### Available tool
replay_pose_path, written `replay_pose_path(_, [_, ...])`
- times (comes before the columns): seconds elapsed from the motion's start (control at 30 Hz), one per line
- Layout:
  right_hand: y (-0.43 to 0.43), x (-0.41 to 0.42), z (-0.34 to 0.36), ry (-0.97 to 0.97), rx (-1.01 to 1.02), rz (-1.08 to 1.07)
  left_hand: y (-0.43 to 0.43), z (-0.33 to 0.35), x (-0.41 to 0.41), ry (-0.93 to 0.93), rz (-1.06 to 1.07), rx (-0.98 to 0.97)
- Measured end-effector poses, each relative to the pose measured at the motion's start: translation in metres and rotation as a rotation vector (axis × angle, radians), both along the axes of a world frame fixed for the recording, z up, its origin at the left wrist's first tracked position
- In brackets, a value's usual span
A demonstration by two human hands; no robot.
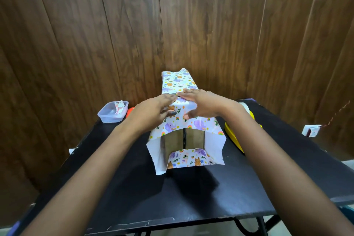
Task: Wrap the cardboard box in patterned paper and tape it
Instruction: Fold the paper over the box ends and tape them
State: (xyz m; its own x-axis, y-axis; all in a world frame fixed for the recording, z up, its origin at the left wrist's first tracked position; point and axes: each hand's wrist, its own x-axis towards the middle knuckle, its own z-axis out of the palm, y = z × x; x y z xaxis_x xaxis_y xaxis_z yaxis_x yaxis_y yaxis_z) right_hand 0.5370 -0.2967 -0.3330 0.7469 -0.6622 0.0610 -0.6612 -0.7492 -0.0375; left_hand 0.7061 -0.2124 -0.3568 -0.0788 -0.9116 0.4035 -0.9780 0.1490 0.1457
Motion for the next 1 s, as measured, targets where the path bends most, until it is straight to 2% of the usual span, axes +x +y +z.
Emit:
replay_pose_path(0.13, [0.002, -0.004, -0.002, -0.007, -0.021, 0.047, -0.002, 0.007, 0.001, -0.036, 0.012, 0.044])
replay_pose_path(0.27, [-0.005, -0.006, 0.023, -0.112, 0.274, 0.038, 0.001, 0.014, -0.004, -0.135, 0.019, 0.083])
replay_pose_path(0.33, [-0.015, 0.006, 0.03, -0.14, 0.342, -0.004, 0.003, 0.012, -0.005, -0.136, 0.031, 0.088])
replay_pose_path(0.5, [-0.031, 0.03, 0.024, -0.032, 0.258, -0.043, 0.003, 0.007, -0.006, -0.086, 0.027, 0.066])
replay_pose_path(0.8, [-0.002, -0.003, 0.011, -0.209, 0.311, 0.019, -0.002, -0.002, -0.005, -0.013, 0.052, -0.045])
replay_pose_path(0.93, [-0.004, -0.021, 0.011, -0.063, 0.156, -0.003, 0.0, 0.001, -0.008, -0.097, 0.087, -0.054])
replay_pose_path(1.0, [-0.003, -0.02, 0.005, -0.067, 0.087, -0.002, 0.002, 0.002, -0.01, -0.177, 0.113, -0.05])
